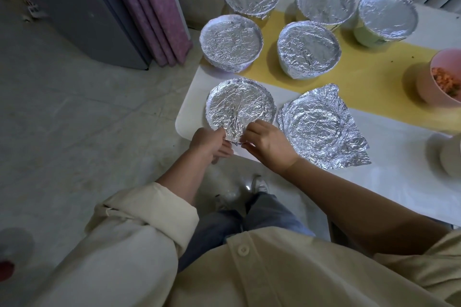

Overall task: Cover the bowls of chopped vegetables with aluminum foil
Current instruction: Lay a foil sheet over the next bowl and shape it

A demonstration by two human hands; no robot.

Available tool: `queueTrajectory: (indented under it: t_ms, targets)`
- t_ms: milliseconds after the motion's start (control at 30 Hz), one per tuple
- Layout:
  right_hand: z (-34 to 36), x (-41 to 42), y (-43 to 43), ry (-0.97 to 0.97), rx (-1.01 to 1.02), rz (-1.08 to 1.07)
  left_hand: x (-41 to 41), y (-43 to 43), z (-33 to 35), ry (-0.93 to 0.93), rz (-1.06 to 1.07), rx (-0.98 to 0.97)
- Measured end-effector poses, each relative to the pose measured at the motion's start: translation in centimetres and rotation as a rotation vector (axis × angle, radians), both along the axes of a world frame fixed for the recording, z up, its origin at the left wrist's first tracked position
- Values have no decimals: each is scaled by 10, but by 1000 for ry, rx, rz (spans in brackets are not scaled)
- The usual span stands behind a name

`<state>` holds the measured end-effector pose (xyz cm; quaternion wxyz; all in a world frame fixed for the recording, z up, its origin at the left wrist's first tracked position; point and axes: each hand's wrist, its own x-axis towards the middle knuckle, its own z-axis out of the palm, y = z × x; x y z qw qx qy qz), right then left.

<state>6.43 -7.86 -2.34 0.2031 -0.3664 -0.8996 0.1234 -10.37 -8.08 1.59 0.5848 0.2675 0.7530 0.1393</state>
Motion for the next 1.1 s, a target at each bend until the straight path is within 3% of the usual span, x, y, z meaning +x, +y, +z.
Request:
queueTrajectory:
  t_ms: [200,833,1100]
  targets:
    - [-4,-9,0,-17,21,-6,10,-14,-2,-77,163,37]
    - [-2,-11,-4,14,-79,-4,6,-8,-11,100,47,63]
    - [1,6,-3,-54,63,-18,-5,-4,-14,147,39,105]
